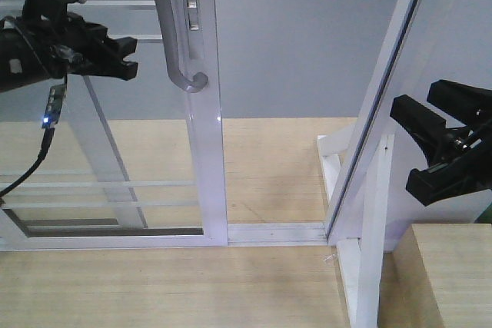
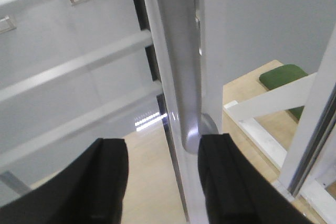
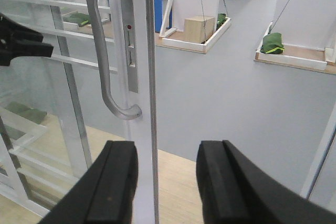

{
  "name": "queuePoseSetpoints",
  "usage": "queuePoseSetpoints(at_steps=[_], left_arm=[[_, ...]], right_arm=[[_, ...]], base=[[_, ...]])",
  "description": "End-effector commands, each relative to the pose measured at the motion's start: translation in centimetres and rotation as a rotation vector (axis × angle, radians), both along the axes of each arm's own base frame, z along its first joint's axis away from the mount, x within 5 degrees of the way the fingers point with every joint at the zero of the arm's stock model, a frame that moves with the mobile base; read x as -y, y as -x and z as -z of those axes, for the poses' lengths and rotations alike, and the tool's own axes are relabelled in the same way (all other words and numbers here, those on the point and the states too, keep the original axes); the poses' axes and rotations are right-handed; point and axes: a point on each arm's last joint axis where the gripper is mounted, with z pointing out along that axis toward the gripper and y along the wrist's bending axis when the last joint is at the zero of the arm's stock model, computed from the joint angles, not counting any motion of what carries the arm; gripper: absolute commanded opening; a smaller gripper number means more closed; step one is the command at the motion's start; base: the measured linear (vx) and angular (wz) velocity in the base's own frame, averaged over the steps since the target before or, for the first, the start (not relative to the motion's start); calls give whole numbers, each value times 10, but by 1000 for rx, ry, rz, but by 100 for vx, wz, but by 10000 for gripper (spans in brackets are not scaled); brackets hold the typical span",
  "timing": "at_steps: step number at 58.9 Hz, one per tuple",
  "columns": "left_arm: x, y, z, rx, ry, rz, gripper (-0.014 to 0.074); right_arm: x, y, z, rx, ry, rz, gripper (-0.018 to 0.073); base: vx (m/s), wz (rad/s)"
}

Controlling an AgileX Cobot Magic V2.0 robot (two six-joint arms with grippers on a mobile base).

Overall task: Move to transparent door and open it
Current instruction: 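Reach the left gripper to the silver handle and close on it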

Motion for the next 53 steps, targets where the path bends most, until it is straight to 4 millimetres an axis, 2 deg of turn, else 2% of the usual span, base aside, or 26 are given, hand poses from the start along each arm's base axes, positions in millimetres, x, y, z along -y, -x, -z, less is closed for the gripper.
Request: queuePoseSetpoints(at_steps=[1, 15, 29, 47, 53], left_arm=[[7, -7, -32, 74, 97, -7, 444], [18, -31, -31, 59, 184, 41, 444], [25, -56, -26, 65, 193, 61, 444], [36, -83, -34, 118, 224, 120, 444], [35, -88, -34, 123, 199, 60, 433]], right_arm=[[0, -2, -17, 97, -30, 6, 363], [0, -2, -17, 101, -26, 5, 363], [0, -2, -16, 88, -16, 4, 363], [0, -1, -11, 46, 25, -1, 363], [1, -1, -10, 51, 46, -2, 363]], base=[[0, 0], [0, 0], [0, 0], [0, 0], [0, 0]])
